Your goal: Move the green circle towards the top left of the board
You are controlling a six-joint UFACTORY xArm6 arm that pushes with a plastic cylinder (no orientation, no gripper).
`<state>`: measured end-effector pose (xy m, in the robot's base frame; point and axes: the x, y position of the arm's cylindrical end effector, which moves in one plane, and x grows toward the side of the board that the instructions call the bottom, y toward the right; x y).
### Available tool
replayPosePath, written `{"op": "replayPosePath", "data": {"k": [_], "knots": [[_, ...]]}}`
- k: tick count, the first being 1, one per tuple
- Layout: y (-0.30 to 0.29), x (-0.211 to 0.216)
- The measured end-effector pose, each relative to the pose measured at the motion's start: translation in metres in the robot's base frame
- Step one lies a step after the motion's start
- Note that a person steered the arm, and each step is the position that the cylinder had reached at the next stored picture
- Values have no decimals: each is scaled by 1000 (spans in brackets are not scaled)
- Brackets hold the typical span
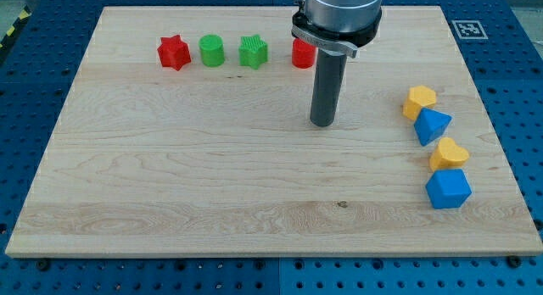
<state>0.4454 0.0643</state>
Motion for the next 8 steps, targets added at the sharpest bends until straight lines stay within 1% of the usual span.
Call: {"op": "replayPosePath", "data": {"k": [1,3,4,5,6,7,8], "knots": [[0,-3],[-33,-43],[-51,-51],[-99,-59],[-99,-61],[-125,-91],[-134,-95]]}}
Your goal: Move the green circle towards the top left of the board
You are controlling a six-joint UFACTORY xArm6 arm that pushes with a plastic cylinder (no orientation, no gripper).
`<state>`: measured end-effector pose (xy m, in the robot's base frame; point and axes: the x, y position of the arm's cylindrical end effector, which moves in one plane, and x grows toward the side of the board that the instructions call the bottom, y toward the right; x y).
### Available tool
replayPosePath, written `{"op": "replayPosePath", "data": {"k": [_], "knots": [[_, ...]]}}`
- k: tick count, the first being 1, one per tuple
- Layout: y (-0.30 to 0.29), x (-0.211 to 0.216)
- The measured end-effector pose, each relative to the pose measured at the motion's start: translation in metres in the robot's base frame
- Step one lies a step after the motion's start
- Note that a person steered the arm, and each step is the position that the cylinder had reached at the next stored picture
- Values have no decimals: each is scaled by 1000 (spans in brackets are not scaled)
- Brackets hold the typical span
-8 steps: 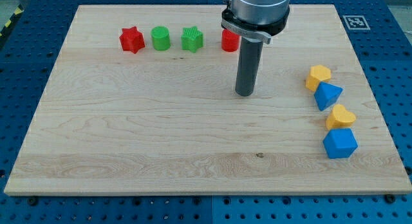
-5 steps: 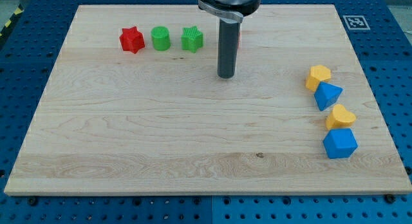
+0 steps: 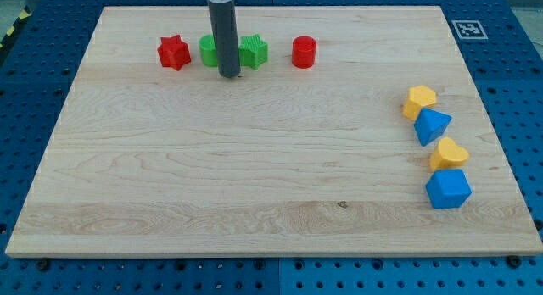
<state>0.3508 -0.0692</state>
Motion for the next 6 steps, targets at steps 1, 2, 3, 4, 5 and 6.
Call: {"op": "replayPosePath", "data": {"k": [1,2,3,4,5,6], "knots": [[-7,-5],[-16,-13],[-18,-23],[-18,-42],[-18,-60],[-20,-76]]}}
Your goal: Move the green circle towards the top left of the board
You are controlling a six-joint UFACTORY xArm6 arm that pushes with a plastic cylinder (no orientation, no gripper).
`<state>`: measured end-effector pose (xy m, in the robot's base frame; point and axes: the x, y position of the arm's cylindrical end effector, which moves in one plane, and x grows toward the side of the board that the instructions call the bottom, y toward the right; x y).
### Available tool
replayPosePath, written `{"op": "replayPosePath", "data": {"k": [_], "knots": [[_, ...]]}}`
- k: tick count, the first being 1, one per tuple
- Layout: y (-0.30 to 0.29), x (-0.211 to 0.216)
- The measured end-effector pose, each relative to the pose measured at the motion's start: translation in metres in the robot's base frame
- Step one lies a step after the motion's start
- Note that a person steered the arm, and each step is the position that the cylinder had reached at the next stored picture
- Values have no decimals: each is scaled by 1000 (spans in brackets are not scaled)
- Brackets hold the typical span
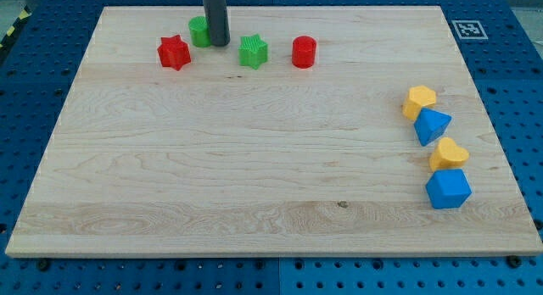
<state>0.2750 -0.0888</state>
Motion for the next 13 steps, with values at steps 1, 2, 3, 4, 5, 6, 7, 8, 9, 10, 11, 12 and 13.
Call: {"op": "replayPosePath", "data": {"k": [1,2,3,4,5,6,7,8,9,10,11,12,13], "knots": [[-1,-17],[7,-10],[22,7],[23,10],[-4,6],[-43,-1],[-51,-15],[-51,-17],[-30,5],[4,6],[9,-23],[9,-32],[-10,-38]]}}
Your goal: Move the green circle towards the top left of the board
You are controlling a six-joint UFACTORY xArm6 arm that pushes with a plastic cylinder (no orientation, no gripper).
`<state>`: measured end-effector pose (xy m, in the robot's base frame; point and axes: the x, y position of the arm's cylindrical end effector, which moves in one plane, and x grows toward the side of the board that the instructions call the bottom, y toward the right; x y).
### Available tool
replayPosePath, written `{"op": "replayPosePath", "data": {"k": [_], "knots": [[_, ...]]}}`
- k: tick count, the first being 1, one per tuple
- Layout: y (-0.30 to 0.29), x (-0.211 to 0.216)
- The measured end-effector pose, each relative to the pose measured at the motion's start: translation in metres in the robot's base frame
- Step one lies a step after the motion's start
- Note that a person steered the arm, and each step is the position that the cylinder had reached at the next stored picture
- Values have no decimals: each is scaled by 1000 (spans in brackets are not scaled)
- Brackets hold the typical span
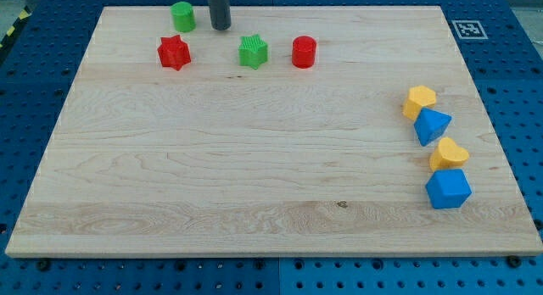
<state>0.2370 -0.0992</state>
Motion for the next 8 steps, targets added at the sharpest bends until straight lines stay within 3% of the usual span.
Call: {"op": "replayPosePath", "data": {"k": [2,6,8], "knots": [[-36,0],[-14,-25],[-59,-25]]}}
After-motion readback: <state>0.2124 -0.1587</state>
